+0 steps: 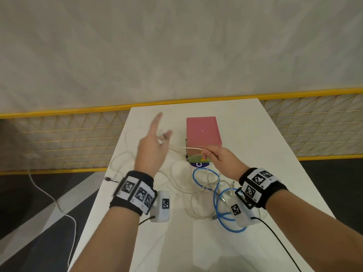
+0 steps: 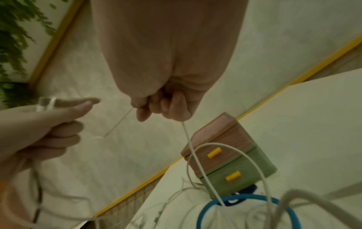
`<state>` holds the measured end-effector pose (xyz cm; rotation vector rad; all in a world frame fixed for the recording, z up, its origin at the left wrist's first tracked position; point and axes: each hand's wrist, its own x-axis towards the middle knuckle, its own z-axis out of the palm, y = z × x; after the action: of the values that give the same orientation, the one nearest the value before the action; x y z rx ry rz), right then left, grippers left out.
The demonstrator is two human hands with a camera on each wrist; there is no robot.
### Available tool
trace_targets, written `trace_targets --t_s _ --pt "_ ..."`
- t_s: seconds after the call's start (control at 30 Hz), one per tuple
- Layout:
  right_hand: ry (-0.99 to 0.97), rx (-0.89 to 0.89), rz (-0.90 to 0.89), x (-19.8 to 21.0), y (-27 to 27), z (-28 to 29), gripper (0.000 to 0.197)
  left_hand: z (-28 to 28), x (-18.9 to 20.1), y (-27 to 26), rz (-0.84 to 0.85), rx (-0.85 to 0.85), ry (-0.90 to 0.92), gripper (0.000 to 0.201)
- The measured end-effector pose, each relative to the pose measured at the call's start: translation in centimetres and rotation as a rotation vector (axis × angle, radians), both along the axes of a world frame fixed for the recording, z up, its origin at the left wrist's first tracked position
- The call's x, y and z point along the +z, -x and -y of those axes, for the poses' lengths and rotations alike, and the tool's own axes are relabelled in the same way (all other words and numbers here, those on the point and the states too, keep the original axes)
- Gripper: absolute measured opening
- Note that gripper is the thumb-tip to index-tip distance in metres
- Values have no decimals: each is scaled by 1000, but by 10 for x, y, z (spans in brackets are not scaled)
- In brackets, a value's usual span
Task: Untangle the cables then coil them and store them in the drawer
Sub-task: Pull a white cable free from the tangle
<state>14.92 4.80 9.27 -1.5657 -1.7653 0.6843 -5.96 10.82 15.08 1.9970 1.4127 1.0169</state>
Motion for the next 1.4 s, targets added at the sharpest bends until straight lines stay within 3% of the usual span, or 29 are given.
trace_targets --t_s 0.03,0.13,0.2,0.3,0.37,0.43,0.47,0.57,0.67,0.77,0.93,1.0,1.07,1.17,1.23,1.3,1.4 --pt "-14 21 1 3 4 -1 25 6 -6 -8 -58 -115 48 45" --pt "-54 60 -15 14 11 -2 29 21 -21 -28 -143 -299 136 9" --pt "-63 65 -10 18 9 0 32 20 -22 -30 -92 -275 134 22" --pt "-29 18 -13 10 -2 6 27 5 -8 -20 83 -35 104 34" --pt "10 -14 -25 0 -8 11 27 -6 2 -8 206 132 31 36" --pt "17 -21 -29 -6 -8 12 27 -9 5 -3 165 180 -35 29" --pt "8 -14 -29 -6 -7 12 27 -5 6 -5 114 146 -41 26" --pt "-20 23 -25 -1 0 9 27 11 -3 -22 -122 -125 -5 47" --pt "-71 64 -57 10 7 7 23 24 -15 -39 -244 -323 74 34" --pt "-87 81 -64 16 6 7 23 23 -18 -42 -151 -310 84 36" --pt "25 -14 -82 2 -9 18 27 -4 7 -17 183 105 -30 34" --pt "47 -3 -70 0 -9 22 27 -9 11 -9 185 163 -93 29" --pt "40 -1 -61 1 -5 21 27 0 9 -12 116 67 -86 24" --pt "-27 28 -72 7 3 15 26 20 -3 -27 -135 -269 45 39" --pt "-56 70 -86 12 6 12 24 28 -15 -36 -259 -392 84 33" --pt "-56 90 -85 15 6 12 25 27 -17 -37 -257 -378 67 28" --pt "29 24 -69 10 -4 18 28 11 -5 -26 -51 -117 7 30"
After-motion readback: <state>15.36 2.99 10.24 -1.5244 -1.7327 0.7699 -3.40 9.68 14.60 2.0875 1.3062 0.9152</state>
